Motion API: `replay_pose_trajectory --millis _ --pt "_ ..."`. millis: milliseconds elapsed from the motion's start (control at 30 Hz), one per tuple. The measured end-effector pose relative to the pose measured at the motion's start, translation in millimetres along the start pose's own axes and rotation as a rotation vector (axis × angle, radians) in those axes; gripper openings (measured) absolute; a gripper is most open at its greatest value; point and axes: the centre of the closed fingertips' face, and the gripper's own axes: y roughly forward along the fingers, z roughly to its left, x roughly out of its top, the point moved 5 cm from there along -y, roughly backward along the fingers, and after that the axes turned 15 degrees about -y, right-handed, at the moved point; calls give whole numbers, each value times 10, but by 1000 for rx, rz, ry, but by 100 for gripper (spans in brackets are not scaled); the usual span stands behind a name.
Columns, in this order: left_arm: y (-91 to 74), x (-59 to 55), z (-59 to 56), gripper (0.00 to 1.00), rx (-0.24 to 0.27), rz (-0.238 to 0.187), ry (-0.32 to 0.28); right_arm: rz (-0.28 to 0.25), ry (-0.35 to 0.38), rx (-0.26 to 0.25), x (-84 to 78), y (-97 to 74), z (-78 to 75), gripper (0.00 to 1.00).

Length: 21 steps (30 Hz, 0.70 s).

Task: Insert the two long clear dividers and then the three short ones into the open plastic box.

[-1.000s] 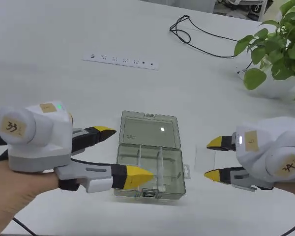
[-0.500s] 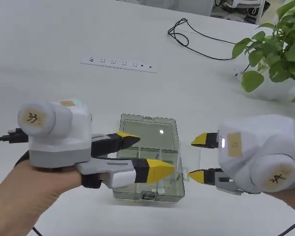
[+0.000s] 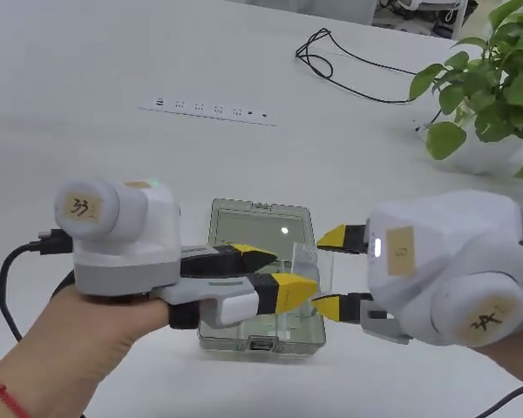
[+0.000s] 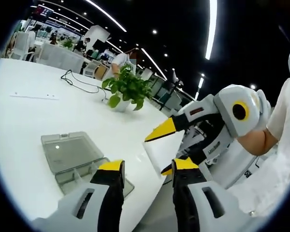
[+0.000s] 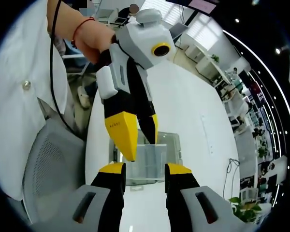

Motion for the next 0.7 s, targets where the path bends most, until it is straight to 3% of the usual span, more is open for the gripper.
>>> replay_pose_trajectory --millis 367,700 --pt "-2 -10 -36 14 -41 -3 -27 -10 -16 -3 73 -14 1 33" --pt "6 -26 -84 5 -70 -1 -80 -3 -30 -8 87 -19 -2 33"
